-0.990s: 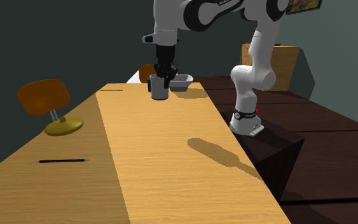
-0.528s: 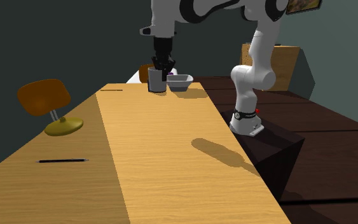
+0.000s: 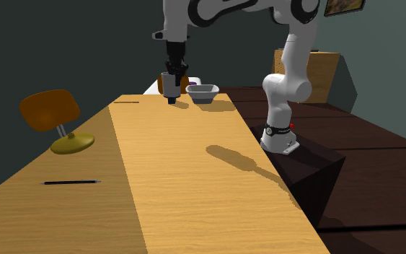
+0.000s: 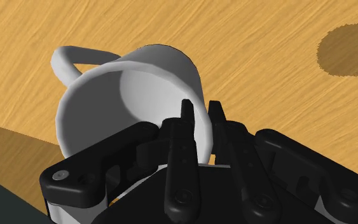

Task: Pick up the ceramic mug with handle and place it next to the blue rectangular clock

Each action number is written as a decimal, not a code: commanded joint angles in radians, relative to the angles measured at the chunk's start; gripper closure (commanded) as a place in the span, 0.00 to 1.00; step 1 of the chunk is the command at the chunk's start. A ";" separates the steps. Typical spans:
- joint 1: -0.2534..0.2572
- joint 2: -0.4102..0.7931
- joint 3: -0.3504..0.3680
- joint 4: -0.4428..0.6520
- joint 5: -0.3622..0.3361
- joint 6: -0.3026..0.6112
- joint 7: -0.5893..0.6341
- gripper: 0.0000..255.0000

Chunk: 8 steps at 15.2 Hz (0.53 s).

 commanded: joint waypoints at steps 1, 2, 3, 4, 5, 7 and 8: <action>-0.022 0.024 -0.033 0.019 0.002 0.008 -0.057 1.00; -0.031 0.038 -0.048 0.034 0.004 0.008 -0.082 1.00; -0.041 0.052 -0.063 0.049 0.008 0.008 -0.108 1.00; -0.051 0.067 -0.077 0.066 0.012 0.008 -0.134 1.00; -0.061 0.084 -0.091 0.084 0.016 0.007 -0.160 1.00; -0.082 0.120 -0.119 0.124 0.029 0.004 -0.213 1.00; -0.093 0.140 -0.132 0.146 0.036 0.002 -0.239 1.00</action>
